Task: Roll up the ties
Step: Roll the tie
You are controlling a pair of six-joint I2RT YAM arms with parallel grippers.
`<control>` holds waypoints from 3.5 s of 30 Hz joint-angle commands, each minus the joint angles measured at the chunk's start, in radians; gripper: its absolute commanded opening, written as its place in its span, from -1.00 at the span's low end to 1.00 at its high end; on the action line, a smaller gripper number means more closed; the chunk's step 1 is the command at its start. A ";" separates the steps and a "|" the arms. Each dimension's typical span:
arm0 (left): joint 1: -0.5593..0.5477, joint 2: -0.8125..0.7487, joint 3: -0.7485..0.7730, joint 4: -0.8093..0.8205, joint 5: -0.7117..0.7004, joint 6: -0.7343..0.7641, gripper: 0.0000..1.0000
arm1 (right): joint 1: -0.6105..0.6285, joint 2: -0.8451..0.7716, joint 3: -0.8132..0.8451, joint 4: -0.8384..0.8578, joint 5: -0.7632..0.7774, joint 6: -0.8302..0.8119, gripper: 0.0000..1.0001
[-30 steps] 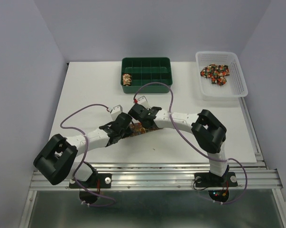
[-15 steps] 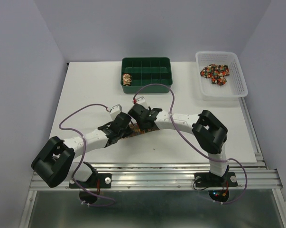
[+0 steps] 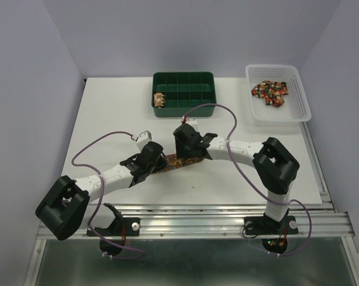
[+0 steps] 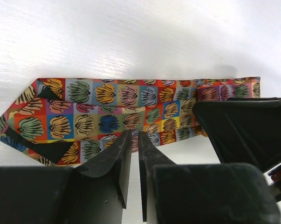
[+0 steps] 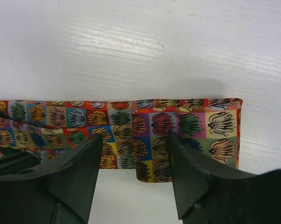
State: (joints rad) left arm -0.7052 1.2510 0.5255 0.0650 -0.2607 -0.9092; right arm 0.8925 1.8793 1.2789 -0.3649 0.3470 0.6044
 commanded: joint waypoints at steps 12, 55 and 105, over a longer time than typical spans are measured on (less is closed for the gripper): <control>-0.020 0.112 0.040 0.183 0.084 -0.088 -0.43 | -0.132 -0.184 -0.309 0.345 -0.236 0.359 0.83; -0.079 0.418 0.211 0.332 0.150 -0.088 -0.38 | -0.164 -0.362 -0.478 0.549 -0.255 0.511 1.00; -0.080 0.421 0.223 0.325 0.156 -0.059 -0.39 | -0.389 -0.395 -0.668 0.641 -0.516 0.060 0.74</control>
State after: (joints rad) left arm -0.7792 1.6867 0.7227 0.3923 -0.1047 -0.9867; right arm 0.5068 1.4620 0.6334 0.1562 -0.1020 0.6651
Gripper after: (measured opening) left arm 0.305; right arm 0.873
